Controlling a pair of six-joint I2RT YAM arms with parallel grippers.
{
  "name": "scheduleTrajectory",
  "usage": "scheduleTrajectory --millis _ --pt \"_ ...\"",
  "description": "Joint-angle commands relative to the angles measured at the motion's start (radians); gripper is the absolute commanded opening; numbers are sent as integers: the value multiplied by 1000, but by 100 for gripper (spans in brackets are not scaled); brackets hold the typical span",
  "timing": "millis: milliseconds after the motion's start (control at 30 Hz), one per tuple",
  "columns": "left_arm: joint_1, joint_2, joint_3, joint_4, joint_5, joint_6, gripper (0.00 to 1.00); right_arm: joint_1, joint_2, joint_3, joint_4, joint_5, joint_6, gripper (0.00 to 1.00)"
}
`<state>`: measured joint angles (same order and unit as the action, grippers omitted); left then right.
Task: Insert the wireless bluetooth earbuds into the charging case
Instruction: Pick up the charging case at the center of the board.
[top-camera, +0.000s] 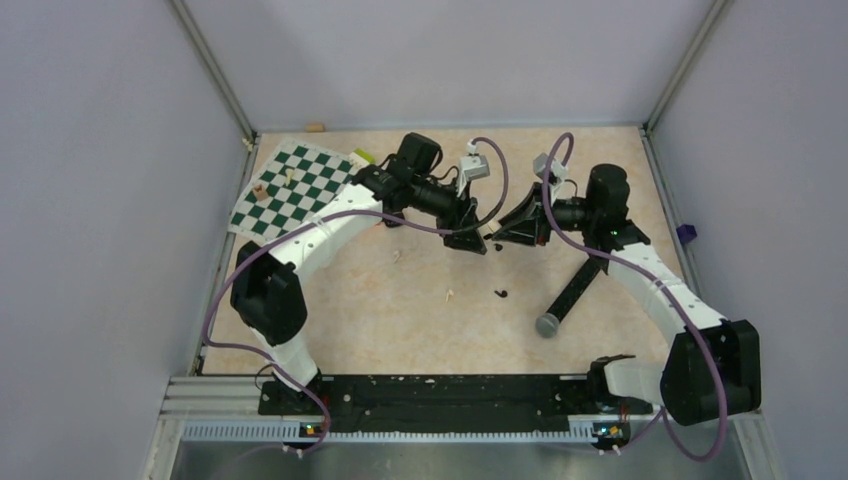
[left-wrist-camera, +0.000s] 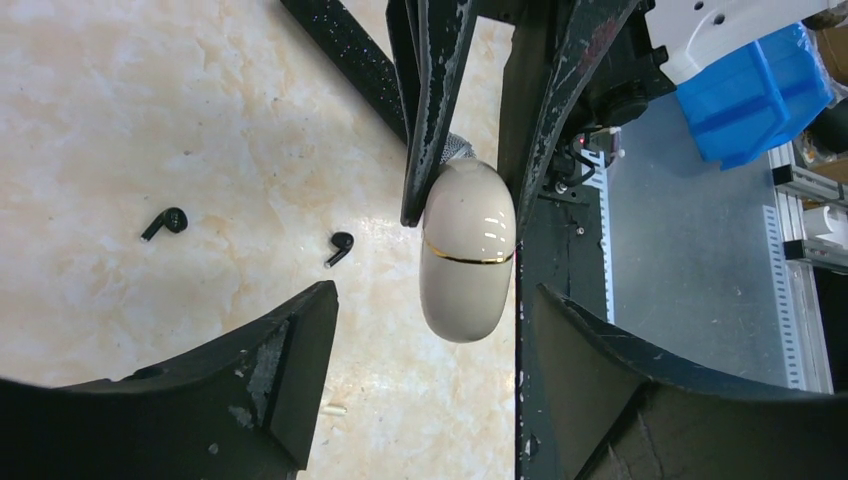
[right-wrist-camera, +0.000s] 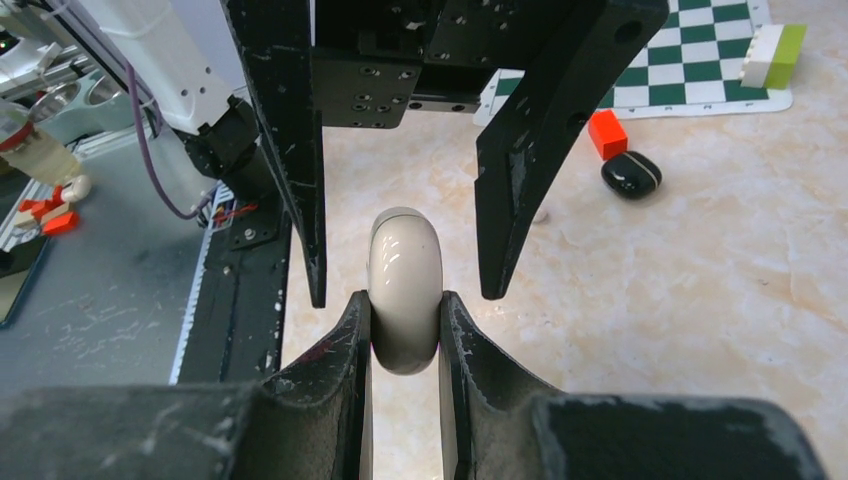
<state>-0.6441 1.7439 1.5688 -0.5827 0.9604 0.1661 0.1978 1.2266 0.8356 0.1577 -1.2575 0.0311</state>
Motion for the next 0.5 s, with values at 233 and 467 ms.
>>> scheduleTrajectory --millis 233,467 --pt "-1 -32 -42 135 71 -86 75 4 8 -10 112 -35 57 0" --pt "-2 -23 -38 138 83 -91 75 9 16 -2 65 -21 11 0"
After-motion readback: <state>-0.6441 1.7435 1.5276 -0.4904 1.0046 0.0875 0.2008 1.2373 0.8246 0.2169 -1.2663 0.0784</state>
